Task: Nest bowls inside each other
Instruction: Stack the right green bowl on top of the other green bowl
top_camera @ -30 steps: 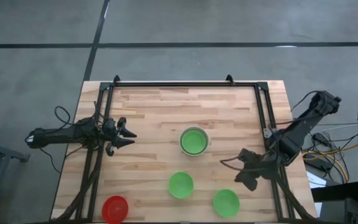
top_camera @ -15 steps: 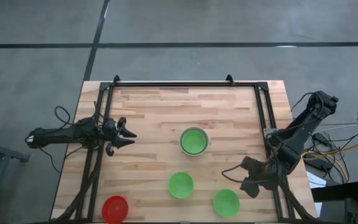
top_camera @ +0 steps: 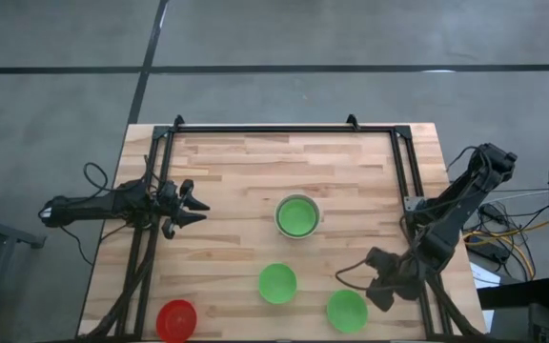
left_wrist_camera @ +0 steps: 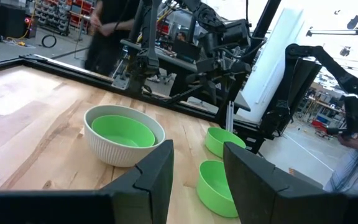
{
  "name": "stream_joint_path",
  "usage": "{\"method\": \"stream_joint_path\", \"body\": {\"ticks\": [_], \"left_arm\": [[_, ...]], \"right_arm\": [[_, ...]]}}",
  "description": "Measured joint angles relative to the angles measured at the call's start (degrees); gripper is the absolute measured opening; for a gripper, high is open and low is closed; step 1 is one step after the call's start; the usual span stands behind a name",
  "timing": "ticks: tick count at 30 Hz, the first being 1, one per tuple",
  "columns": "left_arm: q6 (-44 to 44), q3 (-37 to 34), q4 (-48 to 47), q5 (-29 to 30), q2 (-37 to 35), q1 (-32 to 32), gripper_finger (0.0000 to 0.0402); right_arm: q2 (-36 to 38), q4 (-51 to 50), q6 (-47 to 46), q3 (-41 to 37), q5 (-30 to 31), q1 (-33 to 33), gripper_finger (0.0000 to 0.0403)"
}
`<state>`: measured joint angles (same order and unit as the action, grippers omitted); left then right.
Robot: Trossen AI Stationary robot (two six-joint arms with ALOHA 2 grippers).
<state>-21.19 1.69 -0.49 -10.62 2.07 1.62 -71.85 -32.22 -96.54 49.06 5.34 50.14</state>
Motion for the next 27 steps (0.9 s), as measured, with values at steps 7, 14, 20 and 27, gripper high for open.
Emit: {"method": "stream_joint_path", "body": {"ticks": [7,14,20,27], "left_arm": [[0.0,0.0,0.0,0.0,0.0,0.0,0.0145],[0.0,0.0,0.0,0.0,0.0,0.0,0.0145],[0.0,0.0,0.0,0.0,0.0,0.0,0.0145],[0.0,0.0,0.0,0.0,0.0,0.0,0.0145]], "right_arm": [[-0.4,2.5,0.9,-0.7,0.6,0.0,0.0125],[-0.3,6.9,0.9,-3.6,0.7,0.0,0.0127],[0.2,13.6,0.5,-7.9,0.8,0.0,0.0127],[2.5,18.5,-1.4,-12.9,1.1,0.0,0.0128]]}}
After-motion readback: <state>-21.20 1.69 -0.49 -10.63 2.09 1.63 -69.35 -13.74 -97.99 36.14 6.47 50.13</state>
